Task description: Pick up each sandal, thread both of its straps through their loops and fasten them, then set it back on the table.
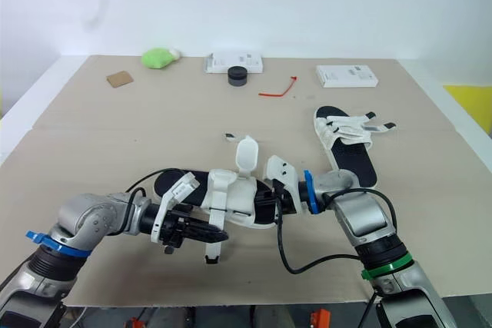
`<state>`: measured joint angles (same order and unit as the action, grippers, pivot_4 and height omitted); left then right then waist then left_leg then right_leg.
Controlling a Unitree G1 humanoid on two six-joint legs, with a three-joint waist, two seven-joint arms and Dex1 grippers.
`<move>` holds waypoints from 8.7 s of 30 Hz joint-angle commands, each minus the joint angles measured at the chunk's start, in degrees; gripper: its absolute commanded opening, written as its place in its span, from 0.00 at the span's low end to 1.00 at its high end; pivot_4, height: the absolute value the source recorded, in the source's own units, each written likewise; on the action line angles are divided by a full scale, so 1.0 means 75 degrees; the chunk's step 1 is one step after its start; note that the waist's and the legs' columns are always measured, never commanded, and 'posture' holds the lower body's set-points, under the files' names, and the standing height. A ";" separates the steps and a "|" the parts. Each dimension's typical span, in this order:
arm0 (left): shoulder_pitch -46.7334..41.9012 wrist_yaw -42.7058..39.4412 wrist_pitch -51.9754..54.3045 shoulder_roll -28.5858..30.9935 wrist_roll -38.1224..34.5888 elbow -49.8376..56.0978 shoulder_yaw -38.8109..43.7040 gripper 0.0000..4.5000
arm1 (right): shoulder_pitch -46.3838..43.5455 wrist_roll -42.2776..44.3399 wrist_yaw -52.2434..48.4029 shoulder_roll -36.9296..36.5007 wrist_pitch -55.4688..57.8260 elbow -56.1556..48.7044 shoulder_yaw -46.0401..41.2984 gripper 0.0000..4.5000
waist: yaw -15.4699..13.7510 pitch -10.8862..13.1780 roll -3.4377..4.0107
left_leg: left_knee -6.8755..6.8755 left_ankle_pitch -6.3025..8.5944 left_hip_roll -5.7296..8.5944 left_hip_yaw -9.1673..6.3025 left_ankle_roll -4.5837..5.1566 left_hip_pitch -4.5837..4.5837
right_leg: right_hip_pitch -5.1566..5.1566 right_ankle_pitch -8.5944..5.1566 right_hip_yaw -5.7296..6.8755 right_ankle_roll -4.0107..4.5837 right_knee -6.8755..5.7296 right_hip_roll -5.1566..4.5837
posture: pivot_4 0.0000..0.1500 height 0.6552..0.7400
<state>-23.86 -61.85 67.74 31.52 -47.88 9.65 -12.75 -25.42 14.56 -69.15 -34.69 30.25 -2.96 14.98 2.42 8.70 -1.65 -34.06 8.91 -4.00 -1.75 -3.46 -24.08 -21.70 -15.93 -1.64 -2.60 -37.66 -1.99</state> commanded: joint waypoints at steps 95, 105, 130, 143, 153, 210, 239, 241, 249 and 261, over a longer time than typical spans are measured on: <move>-0.5143 0.5493 0.0811 -0.2520 0.0347 -0.7924 0.4781 0.98 | 0.0291 -0.0096 0.0228 0.0068 0.0267 0.0415 0.0423 0.00 | 0.0038 0.0048 -0.0076 | 0.0018 0.0052 0.0105 -0.0122 -0.0126 0.0085 | 0.0055 -0.0066 -0.0013 -0.0063 -0.0048 -0.0018 | 1.00 1.00; -0.5864 0.5410 -0.0632 -0.3098 0.0742 -0.9343 0.5149 0.98 | 0.0418 -0.0073 0.0295 0.0066 0.0309 0.0296 0.0404 0.00 | 0.0040 0.0059 -0.0090 | 0.0020 0.0052 0.0104 -0.0121 -0.0127 0.0085 | 0.0054 -0.0065 -0.0013 -0.0064 -0.0048 -0.0017 | 1.00 1.00; -0.6290 0.5543 -0.1790 -0.3488 0.1049 -1.0086 0.5616 0.07 | 0.0440 -0.0070 0.0337 0.0084 0.0312 0.0261 0.0430 0.00 | 0.0048 0.0063 -0.0090 | 0.0039 0.0051 0.0104 -0.0121 -0.0130 0.0089 | 0.0051 -0.0072 -0.0013 -0.0066 -0.0048 -0.0015 | 1.00 1.00; -0.5914 0.3808 -0.1617 -0.3684 0.0958 -0.7771 0.4781 0.01 | 0.0438 -0.0069 0.0319 0.0076 0.0321 0.0238 0.0465 0.00 | 0.0053 0.0073 -0.0087 | 0.0043 0.0049 0.0102 -0.0120 -0.0135 0.0094 | 0.0052 -0.0072 -0.0015 -0.0066 -0.0048 -0.0012 | 1.00 1.00; -0.3354 0.0939 -0.1810 -0.2709 0.0760 -0.2483 0.2526 0.01 | 0.0478 -0.0011 0.0334 0.0030 0.0376 0.0173 0.0469 0.00 | 0.0051 0.0088 -0.0066 | 0.0059 0.0043 0.0088 -0.0113 -0.0152 0.0101 | 0.0051 -0.0072 -0.0039 -0.0060 -0.0049 0.0001 | 1.00 1.00; 0.0649 0.0240 -0.0441 0.2197 -0.1274 0.1109 -0.0494 0.84 | 0.0464 0.0052 0.0223 0.0026 0.0468 0.0092 0.0643 0.00 | 0.0033 0.0096 -0.0059 | 0.0054 0.0086 0.0018 -0.0100 -0.0095 0.0113 | 0.0041 -0.0113 -0.0088 0.0009 -0.0057 0.0085 | 1.00 1.00; -0.1460 0.2400 0.2925 -0.1003 -0.2031 -0.0716 0.1396 0.01 | 0.0653 0.0146 0.0403 -0.0076 0.0633 -0.0174 0.0556 0.00 | 0.0016 0.0080 -0.0062 | 0.0035 0.0093 0.0040 -0.0105 -0.0101 0.0109 | 0.0055 -0.0104 -0.0117 -0.0012 -0.0058 0.0089 | 1.00 1.00; -0.1522 0.2232 0.3204 -0.0761 -0.2276 -0.0623 0.1518 0.01 | 0.0620 0.0145 0.0390 -0.0066 0.0616 -0.0134 0.0563 0.00 | 0.0018 0.0080 -0.0062 | 0.0035 0.0093 0.0040 -0.0106 -0.0101 0.0109 | 0.0054 -0.0104 -0.0117 -0.0011 -0.0058 0.0089 | 1.00 1.00; -0.2326 0.1029 0.3301 0.0343 -0.2864 -0.0807 0.1532 0.01 | 0.0433 0.0105 0.0310 -0.0007 0.0510 0.0085 0.0634 0.00 | 0.0029 0.0091 -0.0068 | 0.0043 0.0099 0.0040 -0.0106 -0.0111 0.0102 | 0.0042 -0.0114 -0.0119 -0.0004 -0.0057 0.0091 | 1.00 1.00; -0.3970 0.0781 0.0497 -0.1342 -0.0194 -0.3985 0.0615 0.01 | 0.0408 0.0126 0.0390 0.0101 0.0504 0.0124 0.0643 0.00 | 0.0028 0.0087 -0.0064 | 0.0040 0.0105 0.0044 -0.0106 -0.0120 0.0103 | 0.0048 -0.0116 -0.0123 -0.0011 -0.0058 0.0093 | 1.00 1.00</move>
<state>-52.08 -56.56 74.56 22.46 -52.04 -18.35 -8.27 -25.09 17.78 -67.44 -33.39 31.89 -4.91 16.74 2.63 9.35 -2.13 -33.76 9.70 -3.67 -2.55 -4.36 -23.31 -21.34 -16.80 -2.57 -2.68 -38.10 -1.29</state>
